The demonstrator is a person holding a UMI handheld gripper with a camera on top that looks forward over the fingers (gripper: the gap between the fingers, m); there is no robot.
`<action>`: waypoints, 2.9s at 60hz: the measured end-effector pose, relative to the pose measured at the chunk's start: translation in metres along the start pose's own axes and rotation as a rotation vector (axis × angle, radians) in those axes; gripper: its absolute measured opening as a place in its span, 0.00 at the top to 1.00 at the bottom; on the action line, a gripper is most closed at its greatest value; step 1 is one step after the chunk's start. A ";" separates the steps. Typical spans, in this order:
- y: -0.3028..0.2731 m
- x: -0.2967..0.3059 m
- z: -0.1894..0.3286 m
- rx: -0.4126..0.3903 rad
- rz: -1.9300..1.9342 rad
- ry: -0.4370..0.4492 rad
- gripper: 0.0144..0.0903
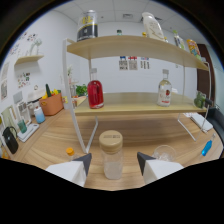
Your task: Make me a cup of Mount Fuji.
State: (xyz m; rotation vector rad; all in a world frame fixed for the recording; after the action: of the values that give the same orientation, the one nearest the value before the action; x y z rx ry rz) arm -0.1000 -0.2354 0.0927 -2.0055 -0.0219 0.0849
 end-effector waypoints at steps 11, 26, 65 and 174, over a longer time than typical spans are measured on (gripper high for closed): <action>-0.035 0.017 -0.049 0.021 0.009 0.014 0.05; -0.044 0.085 -0.093 -0.040 0.020 0.107 0.05; -0.330 0.110 -0.035 0.282 -0.019 0.087 0.12; -0.047 0.235 -0.009 0.006 -1.142 0.230 0.56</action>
State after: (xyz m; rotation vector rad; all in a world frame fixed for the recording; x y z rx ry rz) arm 0.1359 -0.2114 0.1275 -1.7173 -0.9886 -0.8601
